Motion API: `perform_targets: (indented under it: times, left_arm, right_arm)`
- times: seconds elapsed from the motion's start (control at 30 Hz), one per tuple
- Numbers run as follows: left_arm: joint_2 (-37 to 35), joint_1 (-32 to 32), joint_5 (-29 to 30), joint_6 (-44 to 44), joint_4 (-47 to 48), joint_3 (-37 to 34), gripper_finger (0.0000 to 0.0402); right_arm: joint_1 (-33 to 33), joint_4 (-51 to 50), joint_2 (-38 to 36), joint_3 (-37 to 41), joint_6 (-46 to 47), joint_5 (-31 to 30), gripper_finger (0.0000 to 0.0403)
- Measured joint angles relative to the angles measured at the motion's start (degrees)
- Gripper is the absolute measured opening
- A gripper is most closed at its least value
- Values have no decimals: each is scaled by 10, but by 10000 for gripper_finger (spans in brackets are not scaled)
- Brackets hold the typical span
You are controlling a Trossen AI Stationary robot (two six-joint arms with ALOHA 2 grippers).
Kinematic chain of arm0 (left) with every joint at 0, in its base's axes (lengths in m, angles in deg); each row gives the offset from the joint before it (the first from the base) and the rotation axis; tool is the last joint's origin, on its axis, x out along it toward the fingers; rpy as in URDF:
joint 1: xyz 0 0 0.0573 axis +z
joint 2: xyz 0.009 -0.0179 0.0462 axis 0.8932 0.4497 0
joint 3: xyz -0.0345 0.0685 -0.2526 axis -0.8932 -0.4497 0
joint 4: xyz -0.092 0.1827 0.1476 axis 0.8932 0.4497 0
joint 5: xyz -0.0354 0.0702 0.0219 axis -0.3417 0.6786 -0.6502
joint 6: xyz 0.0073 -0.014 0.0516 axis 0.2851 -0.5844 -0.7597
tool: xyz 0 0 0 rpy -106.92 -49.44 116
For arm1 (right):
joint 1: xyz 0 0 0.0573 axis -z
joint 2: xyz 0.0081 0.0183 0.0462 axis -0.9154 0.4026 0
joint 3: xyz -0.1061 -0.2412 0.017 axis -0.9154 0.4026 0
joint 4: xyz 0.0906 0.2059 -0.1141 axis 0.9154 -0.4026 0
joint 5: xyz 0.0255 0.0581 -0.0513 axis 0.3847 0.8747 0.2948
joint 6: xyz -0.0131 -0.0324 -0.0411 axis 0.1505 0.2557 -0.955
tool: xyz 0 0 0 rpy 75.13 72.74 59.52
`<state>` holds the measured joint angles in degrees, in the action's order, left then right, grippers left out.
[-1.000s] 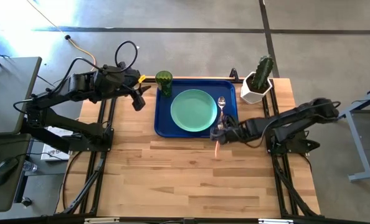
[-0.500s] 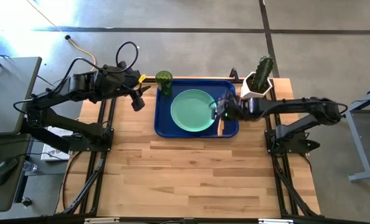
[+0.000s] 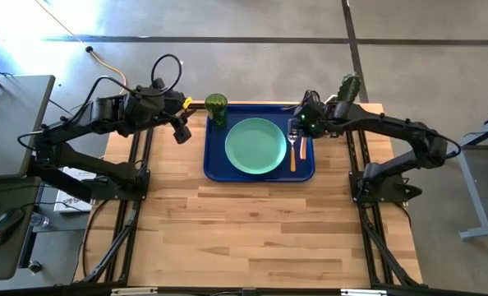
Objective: Pick and place plate/cup/fork/spoon on tray
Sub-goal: Put the light orange on the blue serving tray
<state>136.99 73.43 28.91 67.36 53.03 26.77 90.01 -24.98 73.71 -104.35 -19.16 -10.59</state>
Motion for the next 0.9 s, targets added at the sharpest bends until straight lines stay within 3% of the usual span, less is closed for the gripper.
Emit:
perform_targets:
  times: [0.4, 0.9]
  left_arm:
    - [0, 36, 25, 0, -1, 0, 147]
    - [0, 108, 17, 0, 0, 0, 147]
  right_arm:
    - [48, 0, 96, 0, -51, 96, 15]
    - [64, 1, 214, 0, -57, 112, 15]
